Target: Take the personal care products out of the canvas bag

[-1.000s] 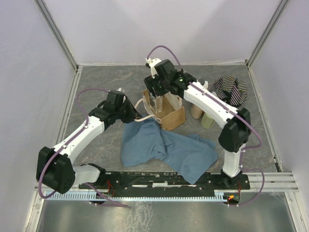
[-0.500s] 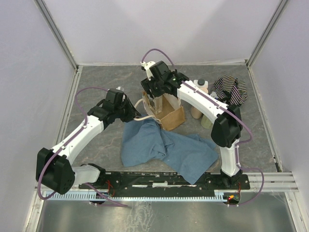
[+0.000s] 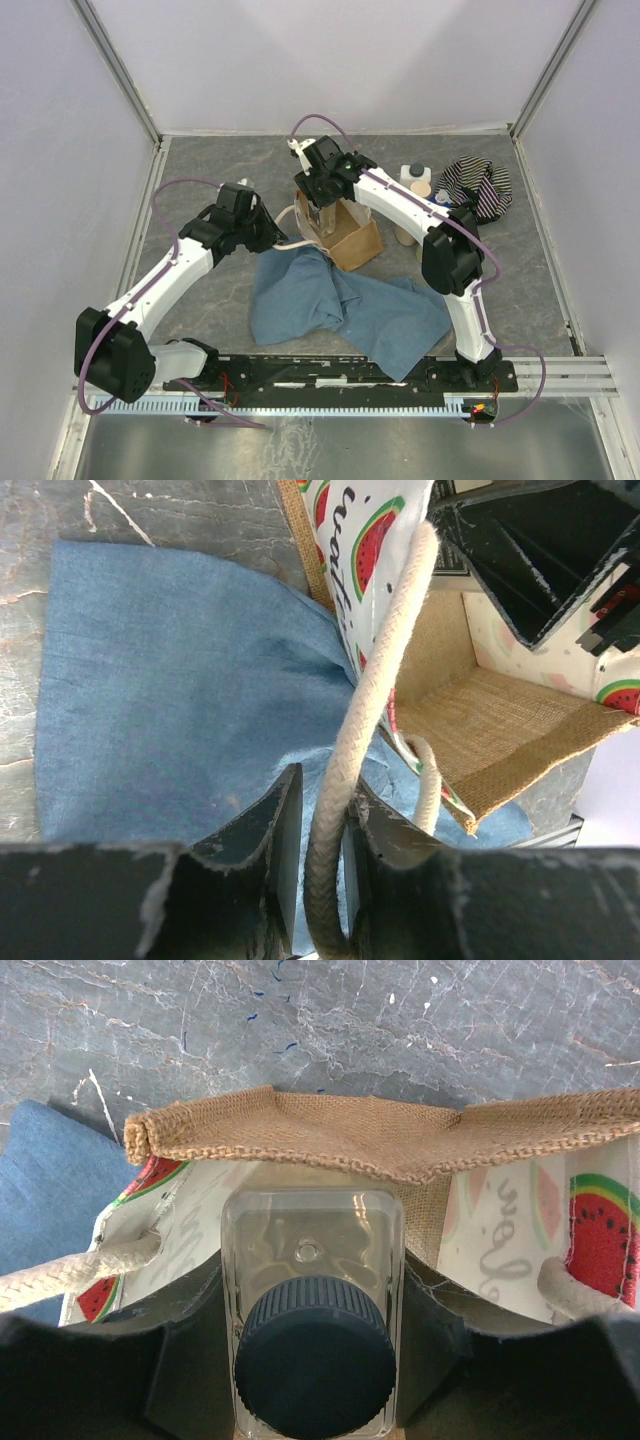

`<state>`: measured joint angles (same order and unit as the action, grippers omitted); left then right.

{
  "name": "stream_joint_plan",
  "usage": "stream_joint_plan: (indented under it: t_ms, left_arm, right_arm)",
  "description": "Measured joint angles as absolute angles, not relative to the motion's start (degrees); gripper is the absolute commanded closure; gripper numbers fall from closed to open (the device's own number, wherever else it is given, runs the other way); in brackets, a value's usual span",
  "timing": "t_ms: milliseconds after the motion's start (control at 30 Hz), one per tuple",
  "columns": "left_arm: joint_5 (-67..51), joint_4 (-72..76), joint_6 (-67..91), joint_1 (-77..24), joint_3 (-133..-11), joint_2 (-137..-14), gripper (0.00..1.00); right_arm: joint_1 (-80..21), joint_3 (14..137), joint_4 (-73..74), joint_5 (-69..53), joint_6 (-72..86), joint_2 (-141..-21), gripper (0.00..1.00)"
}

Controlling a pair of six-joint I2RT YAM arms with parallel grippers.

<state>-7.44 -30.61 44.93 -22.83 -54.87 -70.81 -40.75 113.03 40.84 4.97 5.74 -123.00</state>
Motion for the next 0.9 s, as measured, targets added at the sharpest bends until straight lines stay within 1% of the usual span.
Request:
stream_joint_plan:
  t_ms: [167,300,467,633,767,900]
  left_arm:
    - [-6.2,-32.0,44.0,-22.5,-56.4,-69.4,0.72]
    - [-4.6,-32.9,43.5,-22.5,-57.5,-66.9,0.66]
    - [-3.0,-33.7,42.8,-22.2,-58.7,-63.8,0.66]
    - [-3.4,-33.9,42.8,-22.2,-58.8,-64.8,0.66]
    - [-4.2,-33.7,42.8,-22.2,-57.5,-65.6,0.66]
    - [-5.0,-33.6,42.8,-22.2,-56.7,-66.3,0.66]
  right_arm:
    - [-40.8,113.4,41.8,4.5,6.4,-123.0,0.56]
    - [-40.9,115.0,44.4,3.2,7.2,-123.0,0.57]
    - [-41.7,120.2,48.7,2.3,7.8,-123.0,0.57]
    - [-42.6,127.8,51.1,1.0,8.4,-122.8,0.57]
    - [-43.0,131.6,51.0,-0.3,9.2,-120.7,0.57]
    - [-43.1,132.2,50.9,0.2,9.1,-115.6,0.57]
